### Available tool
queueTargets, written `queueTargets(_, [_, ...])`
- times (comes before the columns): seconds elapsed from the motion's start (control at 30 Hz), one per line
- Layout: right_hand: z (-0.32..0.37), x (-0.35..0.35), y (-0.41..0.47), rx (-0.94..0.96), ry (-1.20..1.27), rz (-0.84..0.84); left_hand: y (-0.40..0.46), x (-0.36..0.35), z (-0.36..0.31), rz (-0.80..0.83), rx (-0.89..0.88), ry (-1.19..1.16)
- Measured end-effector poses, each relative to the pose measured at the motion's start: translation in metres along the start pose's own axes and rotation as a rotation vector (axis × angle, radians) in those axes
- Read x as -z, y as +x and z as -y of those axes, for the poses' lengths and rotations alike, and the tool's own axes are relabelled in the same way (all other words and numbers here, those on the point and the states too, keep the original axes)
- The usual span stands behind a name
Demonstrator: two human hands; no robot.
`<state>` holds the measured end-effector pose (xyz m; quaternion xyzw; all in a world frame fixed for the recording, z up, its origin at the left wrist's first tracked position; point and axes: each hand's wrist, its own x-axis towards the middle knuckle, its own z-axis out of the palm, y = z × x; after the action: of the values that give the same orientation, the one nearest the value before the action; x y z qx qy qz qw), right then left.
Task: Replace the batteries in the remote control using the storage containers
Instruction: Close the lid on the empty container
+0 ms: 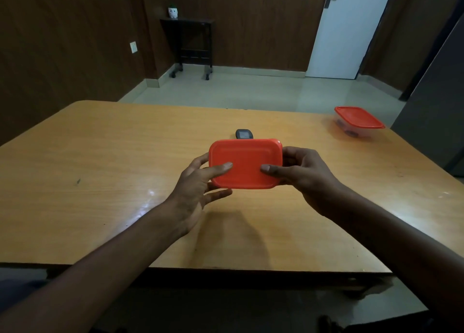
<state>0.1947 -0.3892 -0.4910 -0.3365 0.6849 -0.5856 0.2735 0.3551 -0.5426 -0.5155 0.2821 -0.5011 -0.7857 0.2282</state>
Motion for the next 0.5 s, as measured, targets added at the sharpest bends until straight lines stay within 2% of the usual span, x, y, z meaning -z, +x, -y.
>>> queueTargets(0.07, [0.000, -0.003, 0.001, 0.002, -0.029, -0.006, 0.000, 0.001, 0.000, 0.004, -0.028, 0.072])
queueTargets(0.3, [-0.001, -0.015, -0.002, -0.027, -0.044, 0.006, 0.003, -0.002, -0.003, -0.090, -0.079, 0.096])
queueTargets(0.5, [-0.003, -0.014, 0.003, 0.143, -0.148, -0.201, -0.009, -0.010, 0.004, -0.037, -0.101, 0.086])
